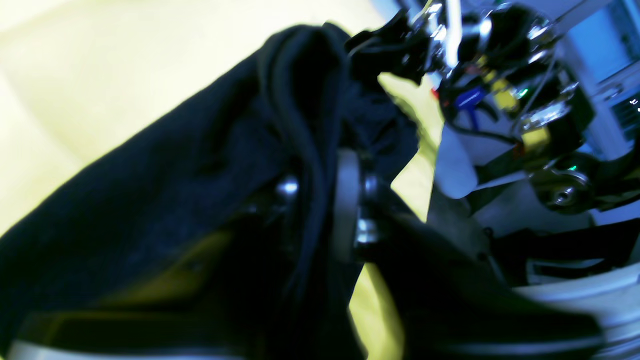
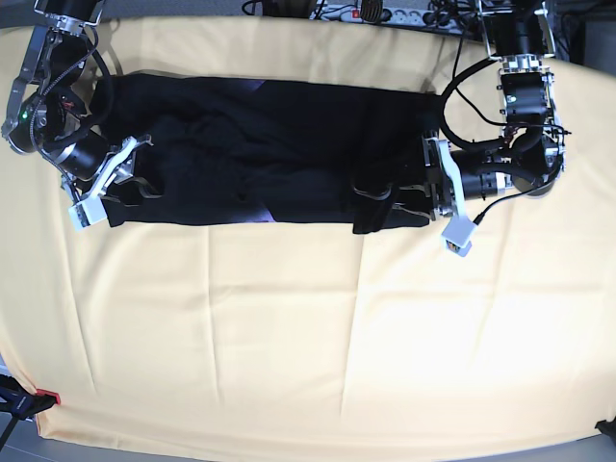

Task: Fold the T-shirt properly
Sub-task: 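Grasp the strip end with the left gripper and fold it toward the right gripper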

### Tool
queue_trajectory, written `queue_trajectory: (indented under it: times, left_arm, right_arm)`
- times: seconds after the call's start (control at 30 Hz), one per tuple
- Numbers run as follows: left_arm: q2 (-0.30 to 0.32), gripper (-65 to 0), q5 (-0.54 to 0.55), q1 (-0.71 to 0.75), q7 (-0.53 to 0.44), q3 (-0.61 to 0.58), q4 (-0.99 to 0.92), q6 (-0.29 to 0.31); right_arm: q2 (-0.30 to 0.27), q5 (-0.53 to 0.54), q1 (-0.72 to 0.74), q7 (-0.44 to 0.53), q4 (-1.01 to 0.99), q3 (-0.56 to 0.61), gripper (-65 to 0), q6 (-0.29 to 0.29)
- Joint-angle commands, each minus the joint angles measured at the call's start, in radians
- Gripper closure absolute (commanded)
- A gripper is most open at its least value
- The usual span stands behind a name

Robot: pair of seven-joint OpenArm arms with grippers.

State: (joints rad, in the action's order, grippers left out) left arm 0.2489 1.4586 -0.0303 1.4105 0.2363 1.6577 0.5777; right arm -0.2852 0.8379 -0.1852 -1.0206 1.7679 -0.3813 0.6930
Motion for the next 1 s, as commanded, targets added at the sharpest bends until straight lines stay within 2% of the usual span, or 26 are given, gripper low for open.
queue_trajectory:
  times: [0.0, 0.03, 0.07, 0.33, 0.4, 0.43, 0.47, 0.57, 0.63, 0.73, 0.8, 0.97]
  left_arm:
    - [-0.004, -33.8, 0.025, -0.017, -0.026, 0.006, 0.016, -0.019]
    - [-0.014, -39.5, 0.025, -0.018, -0.029, 0.006, 0.016, -0.040]
    - [-0.020, -42.0, 0.025, -0.018, -0.031, 0.006, 0.016, -0.044]
    - [-0.021, -42.0, 0.025, -0.018, -0.026, 0.056, 0.016, 0.004]
    - [-0.011, -41.7, 0.025, -0.018, -0.026, 0.112, 0.020, 0.047]
    - [-0.004, -38.9, 0.025, -0.021, -0.026, 0.153, 0.024, 0.068]
    - [0.004, -32.2, 0.025, -0.025, -0.027, 0.197, 0.027, 0.079]
    - [0.034, 0.0, 0.025, -0.039, -0.027, 0.322, 0.027, 0.084]
    - [0.059, 0.0, 0.003, -0.028, -0.037, 0.357, 0.027, 0.073]
    - [0.076, 0.0, -0.132, 0.026, -0.101, 0.339, 0.023, 0.023]
    - [0.076, 0.0, -0.177, 0.071, -0.112, 0.297, 0.023, 0.005]
    - [0.075, 0.0, -0.208, 0.127, -0.109, 0.172, 0.023, 0.006]
  right_arm:
    - [-0.014, 0.029, 0.011, 0.018, 0.015, -0.006, -27.9, 0.005]
    - [-0.014, 0.028, 0.012, 0.018, 0.015, -0.006, -27.9, 0.005]
    - [-0.014, 0.028, 0.012, 0.018, 0.015, -0.006, -27.9, 0.005]
    - [-0.014, 0.029, 0.012, 0.018, 0.015, -0.006, -27.9, 0.005]
    - [-0.014, 0.028, 0.012, 0.018, 0.015, -0.006, -27.9, 0.005]
    - [-0.014, 0.028, 0.011, 0.018, 0.015, -0.006, -27.9, 0.005]
    - [-0.014, 0.028, 0.011, 0.018, 0.015, -0.006, -27.9, 0.005]
    - [-0.014, 0.028, 0.011, 0.018, 0.015, -0.006, -27.8, 0.005]
    - [-0.014, 0.029, 0.011, 0.018, 0.015, -0.006, -27.9, 0.005]
    - [-0.014, 0.029, 0.014, 0.019, 0.015, -0.006, -27.8, 0.005]
    - [-0.014, 0.041, 0.014, 0.023, 0.015, -0.006, -27.9, 0.005]
    - [-0.014, 0.055, 0.014, 0.023, 0.015, -0.006, -27.8, 0.005]
